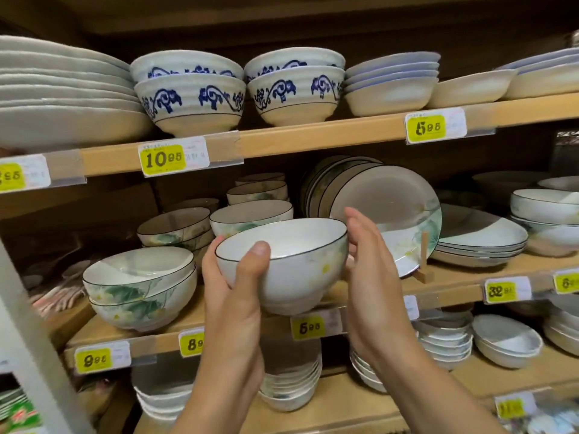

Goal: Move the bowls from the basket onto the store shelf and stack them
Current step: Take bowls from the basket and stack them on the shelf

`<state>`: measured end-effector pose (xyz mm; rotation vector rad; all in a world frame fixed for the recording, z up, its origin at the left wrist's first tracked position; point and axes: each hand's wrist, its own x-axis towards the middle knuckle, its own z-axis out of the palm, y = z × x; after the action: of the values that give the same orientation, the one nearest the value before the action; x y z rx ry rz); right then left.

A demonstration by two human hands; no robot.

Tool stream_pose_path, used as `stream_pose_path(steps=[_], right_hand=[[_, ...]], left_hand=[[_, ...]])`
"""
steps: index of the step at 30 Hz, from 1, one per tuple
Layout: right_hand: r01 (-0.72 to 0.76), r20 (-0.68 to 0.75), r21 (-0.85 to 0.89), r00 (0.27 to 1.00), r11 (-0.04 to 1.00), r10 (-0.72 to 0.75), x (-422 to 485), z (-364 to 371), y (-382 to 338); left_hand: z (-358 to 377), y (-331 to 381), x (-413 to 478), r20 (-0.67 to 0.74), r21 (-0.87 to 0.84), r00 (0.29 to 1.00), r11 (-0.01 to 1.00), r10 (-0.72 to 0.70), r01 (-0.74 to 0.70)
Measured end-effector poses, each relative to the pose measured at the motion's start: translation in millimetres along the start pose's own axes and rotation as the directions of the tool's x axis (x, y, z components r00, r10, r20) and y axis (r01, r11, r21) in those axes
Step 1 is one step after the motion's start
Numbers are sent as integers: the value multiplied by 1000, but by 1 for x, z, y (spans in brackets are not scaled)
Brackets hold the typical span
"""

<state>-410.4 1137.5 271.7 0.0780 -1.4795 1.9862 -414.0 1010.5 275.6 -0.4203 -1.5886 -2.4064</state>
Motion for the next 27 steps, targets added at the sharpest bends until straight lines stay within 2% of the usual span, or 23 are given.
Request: stream_pose_path(steps=[3,6,8,11,13,16,17,21,24,27], right_hand=[[-149,135,30,980,988,144,22,-11,-6],[-376,312,102,891,921,329,34,-12,-6],[-410,374,120,862,904,342,33,-12,-5],[-367,469,122,840,922,272,26,-18,-1],[-287,550,105,814,952,185,21,-26,5],[-119,619,80,784,990,45,17,-30,6],[-80,613,97,790,992,4,19,-28,5],[72,575,83,811,994,-107,44,-7,-3],[94,581,34,808,995,-96,65,6,-6],[111,600,-10,796,994,-83,78,13,-4]], left_hand=[[-1,2,7,24,17,998,998,-59,59],[6,3,9,22,10,993,993,-120,119],[9,6,10,11,-11,990,990,-142,142],[5,11,11,117,-19,976,982,-183,186],[-5,14,11,162,50,969,982,-187,182],[-16,23,14,133,278,987,960,-84,44],[-17,27,18,94,289,995,957,-35,6],[-12,35,38,16,227,992,965,128,-129],[-14,31,55,-38,203,986,968,160,-150],[-18,26,65,71,195,983,965,167,-178]])
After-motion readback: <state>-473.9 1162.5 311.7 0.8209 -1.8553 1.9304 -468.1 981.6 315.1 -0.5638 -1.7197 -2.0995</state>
